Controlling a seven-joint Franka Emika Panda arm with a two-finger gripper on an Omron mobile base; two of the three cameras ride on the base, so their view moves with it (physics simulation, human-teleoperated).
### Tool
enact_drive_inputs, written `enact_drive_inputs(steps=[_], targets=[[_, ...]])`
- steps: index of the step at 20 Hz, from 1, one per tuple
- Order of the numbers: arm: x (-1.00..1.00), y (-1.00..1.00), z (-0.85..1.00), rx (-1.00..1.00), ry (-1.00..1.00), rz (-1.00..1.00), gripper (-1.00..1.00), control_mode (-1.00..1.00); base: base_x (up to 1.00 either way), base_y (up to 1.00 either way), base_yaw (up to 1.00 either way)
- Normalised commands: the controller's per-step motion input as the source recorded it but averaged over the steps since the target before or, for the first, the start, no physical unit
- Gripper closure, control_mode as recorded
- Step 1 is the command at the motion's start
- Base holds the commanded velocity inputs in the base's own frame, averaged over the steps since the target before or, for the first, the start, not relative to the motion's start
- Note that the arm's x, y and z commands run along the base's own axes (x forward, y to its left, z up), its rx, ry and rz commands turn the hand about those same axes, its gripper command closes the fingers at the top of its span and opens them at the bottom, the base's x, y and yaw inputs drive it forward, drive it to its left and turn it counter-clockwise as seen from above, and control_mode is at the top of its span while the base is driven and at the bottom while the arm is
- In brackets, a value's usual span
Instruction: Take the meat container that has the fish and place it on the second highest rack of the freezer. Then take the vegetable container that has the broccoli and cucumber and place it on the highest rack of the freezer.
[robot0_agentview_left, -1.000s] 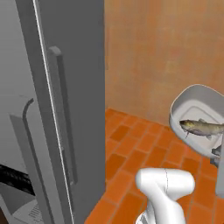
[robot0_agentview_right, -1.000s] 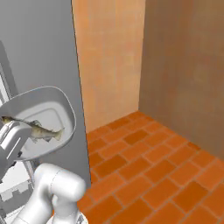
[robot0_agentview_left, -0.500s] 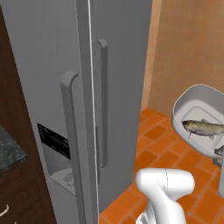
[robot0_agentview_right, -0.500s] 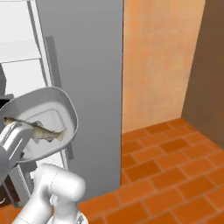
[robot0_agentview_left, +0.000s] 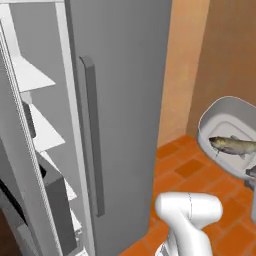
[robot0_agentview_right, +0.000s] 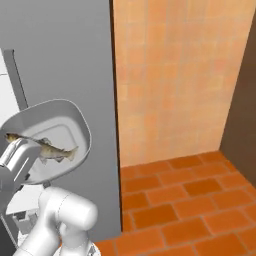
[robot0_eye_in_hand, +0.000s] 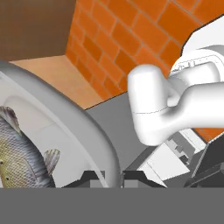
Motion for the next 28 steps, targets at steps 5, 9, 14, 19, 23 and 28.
enact_drive_inputs(steps=[5,9,14,19,23,28], targets=[[0.0,0.0,0.0,0.0,0.0,0.0,1.0,1.0,0.09,-0.34,0.54],[0.0,0.0,0.0,0.0,0.0,0.0,1.0,1.0,0.11,0.02,0.53],[0.0,0.0,0.0,0.0,0.0,0.0,1.0,1.0,0.08,0.13,0.45],[0.0,0.0,0.0,0.0,0.0,0.0,1.0,1.0,0.12,0.39,0.38],[0.0,0.0,0.0,0.0,0.0,0.0,1.0,1.0,0.03,0.61,0.33],[0.0,0.0,0.0,0.0,0.0,0.0,1.0,1.0,0.37,0.39,0.25]])
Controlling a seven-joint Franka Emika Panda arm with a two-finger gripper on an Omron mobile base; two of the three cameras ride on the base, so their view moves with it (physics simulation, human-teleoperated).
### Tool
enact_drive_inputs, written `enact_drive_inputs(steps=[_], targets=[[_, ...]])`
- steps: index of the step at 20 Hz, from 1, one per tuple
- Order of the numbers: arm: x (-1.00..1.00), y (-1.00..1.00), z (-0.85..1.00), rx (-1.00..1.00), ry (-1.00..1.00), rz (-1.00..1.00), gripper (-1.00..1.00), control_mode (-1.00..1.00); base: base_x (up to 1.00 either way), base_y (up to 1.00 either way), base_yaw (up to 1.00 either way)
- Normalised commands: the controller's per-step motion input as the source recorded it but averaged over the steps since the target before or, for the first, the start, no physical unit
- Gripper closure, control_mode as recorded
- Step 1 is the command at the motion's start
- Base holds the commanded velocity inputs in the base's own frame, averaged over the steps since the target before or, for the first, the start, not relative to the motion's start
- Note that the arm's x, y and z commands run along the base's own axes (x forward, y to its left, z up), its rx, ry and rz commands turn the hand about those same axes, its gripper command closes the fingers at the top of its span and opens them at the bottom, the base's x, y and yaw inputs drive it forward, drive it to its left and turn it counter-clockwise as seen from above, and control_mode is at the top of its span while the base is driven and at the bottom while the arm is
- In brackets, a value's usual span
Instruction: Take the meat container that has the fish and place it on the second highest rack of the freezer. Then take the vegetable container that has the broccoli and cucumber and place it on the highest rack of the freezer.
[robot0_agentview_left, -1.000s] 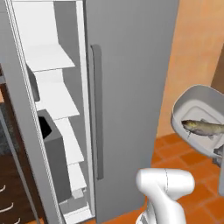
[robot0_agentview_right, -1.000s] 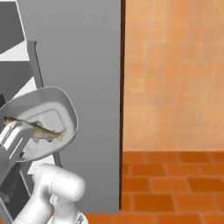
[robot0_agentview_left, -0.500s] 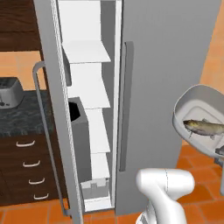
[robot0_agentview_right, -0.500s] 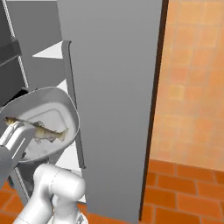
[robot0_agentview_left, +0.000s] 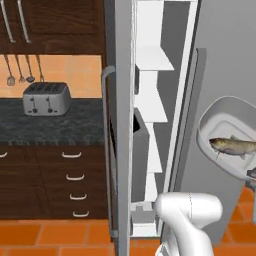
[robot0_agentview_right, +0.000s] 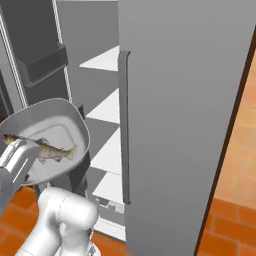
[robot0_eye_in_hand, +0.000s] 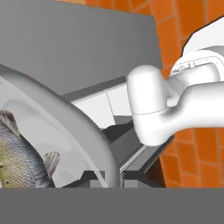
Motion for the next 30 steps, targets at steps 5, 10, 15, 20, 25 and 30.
enact_drive_inputs(steps=[5,10,15,20,25,30], targets=[[0.0,0.0,0.0,0.0,0.0,0.0,1.0,1.0,0.45,-0.1,0.13],[0.0,0.0,0.0,0.0,0.0,0.0,1.0,1.0,0.1,0.0,0.2],[0.0,0.0,0.0,0.0,0.0,0.0,1.0,1.0,-0.01,-0.07,0.37],[0.0,0.0,0.0,0.0,0.0,0.0,1.0,1.0,0.0,-0.05,0.28],[0.19,0.0,0.13,0.0,0.0,-0.01,1.0,-1.0,0.02,0.03,0.01],[0.49,0.03,0.26,0.0,0.0,-0.01,1.0,-1.0,0.0,0.0,0.0]])
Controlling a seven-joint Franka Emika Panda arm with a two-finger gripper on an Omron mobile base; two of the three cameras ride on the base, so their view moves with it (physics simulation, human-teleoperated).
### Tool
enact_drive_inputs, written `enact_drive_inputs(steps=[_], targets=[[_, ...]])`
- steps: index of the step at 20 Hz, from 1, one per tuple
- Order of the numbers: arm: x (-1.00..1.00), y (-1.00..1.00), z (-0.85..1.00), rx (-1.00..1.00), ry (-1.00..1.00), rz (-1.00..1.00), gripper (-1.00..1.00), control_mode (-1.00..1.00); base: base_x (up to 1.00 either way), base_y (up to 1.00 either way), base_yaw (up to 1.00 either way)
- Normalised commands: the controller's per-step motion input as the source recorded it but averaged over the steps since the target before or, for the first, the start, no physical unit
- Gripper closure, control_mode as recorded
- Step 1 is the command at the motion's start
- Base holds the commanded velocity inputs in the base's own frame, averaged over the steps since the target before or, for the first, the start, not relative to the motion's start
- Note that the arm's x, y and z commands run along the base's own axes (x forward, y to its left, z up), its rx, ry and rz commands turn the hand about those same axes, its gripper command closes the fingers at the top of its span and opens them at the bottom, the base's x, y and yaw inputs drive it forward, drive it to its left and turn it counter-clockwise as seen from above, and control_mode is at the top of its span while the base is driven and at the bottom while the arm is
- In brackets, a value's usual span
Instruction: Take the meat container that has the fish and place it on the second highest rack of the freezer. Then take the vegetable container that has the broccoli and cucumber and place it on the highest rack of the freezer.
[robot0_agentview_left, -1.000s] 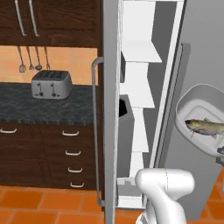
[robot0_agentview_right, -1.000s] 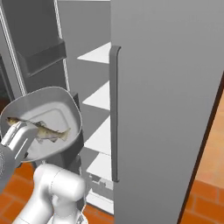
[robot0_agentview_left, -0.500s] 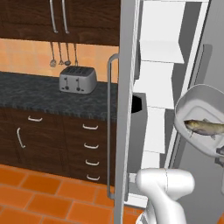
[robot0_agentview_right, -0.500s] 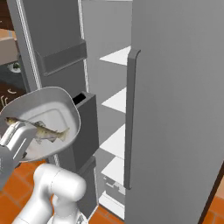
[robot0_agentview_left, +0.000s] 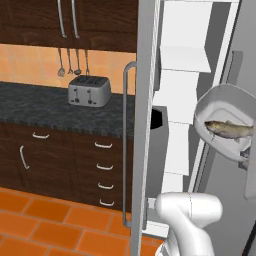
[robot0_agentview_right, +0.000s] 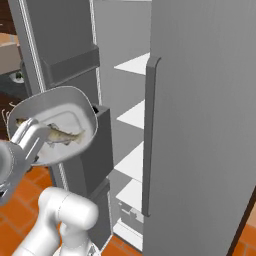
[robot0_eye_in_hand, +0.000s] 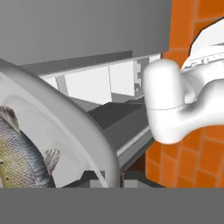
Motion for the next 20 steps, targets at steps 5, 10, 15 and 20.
enact_drive_inputs(steps=[5,10,15,20], targets=[[0.56,-0.13,-0.16,0.0,0.08,0.05,1.0,-1.0,0.0,0.0,0.0],[0.18,-0.01,-0.19,-0.02,0.01,0.01,1.0,-1.0,0.0,0.0,0.0],[0.32,-0.11,0.0,0.0,-0.01,0.04,1.0,-1.0,0.0,0.0,0.0],[0.49,-0.12,0.01,0.0,0.01,0.09,1.0,-1.0,0.0,0.0,0.0]])
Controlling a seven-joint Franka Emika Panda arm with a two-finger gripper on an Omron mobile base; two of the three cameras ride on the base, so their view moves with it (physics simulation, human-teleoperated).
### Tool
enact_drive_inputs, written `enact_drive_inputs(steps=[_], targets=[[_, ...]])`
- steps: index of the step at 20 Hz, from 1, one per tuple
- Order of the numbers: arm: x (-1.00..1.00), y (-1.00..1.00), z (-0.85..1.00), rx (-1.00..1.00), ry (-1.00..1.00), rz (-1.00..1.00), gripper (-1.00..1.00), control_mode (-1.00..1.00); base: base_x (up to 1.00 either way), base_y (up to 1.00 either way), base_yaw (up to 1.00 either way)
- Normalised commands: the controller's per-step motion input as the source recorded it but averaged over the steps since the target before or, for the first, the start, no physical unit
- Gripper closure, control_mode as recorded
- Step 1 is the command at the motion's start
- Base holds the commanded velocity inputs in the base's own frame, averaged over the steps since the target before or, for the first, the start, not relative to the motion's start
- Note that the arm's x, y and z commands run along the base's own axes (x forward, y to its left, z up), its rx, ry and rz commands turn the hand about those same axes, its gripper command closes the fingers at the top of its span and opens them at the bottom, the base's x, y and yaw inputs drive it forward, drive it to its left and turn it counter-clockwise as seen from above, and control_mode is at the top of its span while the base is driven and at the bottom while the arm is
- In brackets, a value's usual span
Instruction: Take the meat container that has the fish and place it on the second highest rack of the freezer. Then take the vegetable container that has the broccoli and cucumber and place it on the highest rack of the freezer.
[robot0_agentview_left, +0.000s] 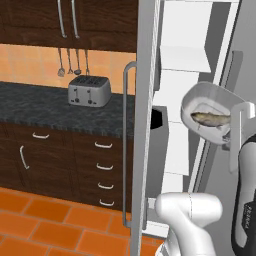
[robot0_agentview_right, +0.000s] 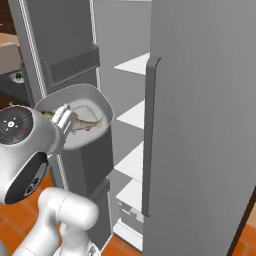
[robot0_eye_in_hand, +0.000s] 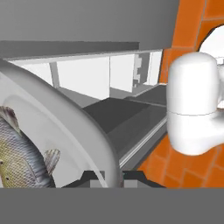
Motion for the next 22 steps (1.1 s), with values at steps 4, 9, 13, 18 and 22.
enact_drive_inputs(steps=[4,9,13,18,22], targets=[[0.1,-0.27,0.35,0.0,0.01,0.2,1.0,-1.0,0.0,0.0,0.0],[0.01,-0.08,0.1,-0.15,-0.01,0.08,1.0,-1.0,0.0,0.0,0.0],[0.12,-0.21,-0.03,-0.18,-0.01,0.09,1.0,-1.0,0.0,0.0,0.0],[0.56,-0.08,-0.19,-0.08,-0.01,0.0,1.0,-1.0,0.0,0.0,0.0],[0.58,-0.01,-0.37,-0.05,0.0,0.0,1.0,-1.0,0.0,0.0,0.0]])
